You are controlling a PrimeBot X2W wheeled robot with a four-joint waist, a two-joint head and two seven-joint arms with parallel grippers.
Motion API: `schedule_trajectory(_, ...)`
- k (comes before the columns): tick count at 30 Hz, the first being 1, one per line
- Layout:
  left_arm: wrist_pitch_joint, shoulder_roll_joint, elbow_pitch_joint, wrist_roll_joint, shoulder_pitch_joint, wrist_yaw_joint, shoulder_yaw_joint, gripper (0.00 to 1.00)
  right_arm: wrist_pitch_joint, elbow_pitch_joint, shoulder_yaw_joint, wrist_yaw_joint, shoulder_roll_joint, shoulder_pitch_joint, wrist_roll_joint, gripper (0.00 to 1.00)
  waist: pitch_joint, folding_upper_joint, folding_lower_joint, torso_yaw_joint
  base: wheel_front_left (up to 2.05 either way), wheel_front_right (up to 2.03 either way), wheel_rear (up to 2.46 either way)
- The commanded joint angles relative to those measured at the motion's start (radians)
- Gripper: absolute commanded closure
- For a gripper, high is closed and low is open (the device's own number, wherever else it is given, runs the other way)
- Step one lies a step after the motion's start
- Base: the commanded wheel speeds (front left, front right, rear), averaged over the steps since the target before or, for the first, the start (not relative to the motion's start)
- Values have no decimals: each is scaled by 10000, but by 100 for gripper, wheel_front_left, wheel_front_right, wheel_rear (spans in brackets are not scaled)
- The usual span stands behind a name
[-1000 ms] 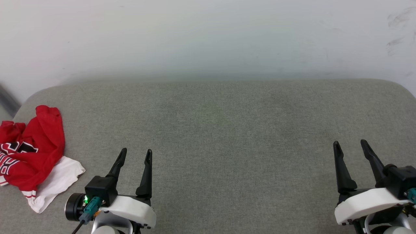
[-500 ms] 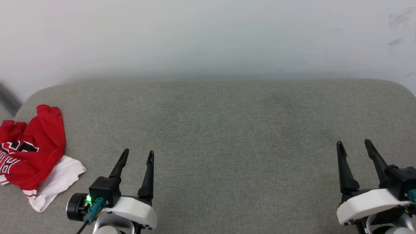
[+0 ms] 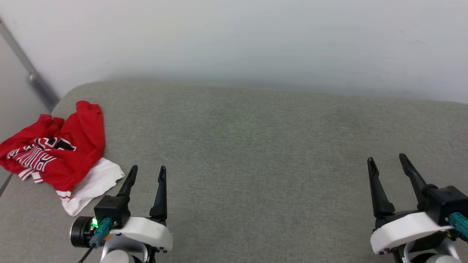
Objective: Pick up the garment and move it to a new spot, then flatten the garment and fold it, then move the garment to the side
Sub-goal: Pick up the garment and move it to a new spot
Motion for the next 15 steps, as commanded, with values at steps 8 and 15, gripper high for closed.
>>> schedule_trajectory(8,-26,290,7,-21,-112,141,253,0,12,-11,427,-5,16,-17,63,0,31,0,0,1770,0,0,0)
schedule_trajectory(15,-26,403,9,-102,-22,210,390,0,-29,18,772,-3,16,-152,106,0,65,0,0,2875,0,0,0)
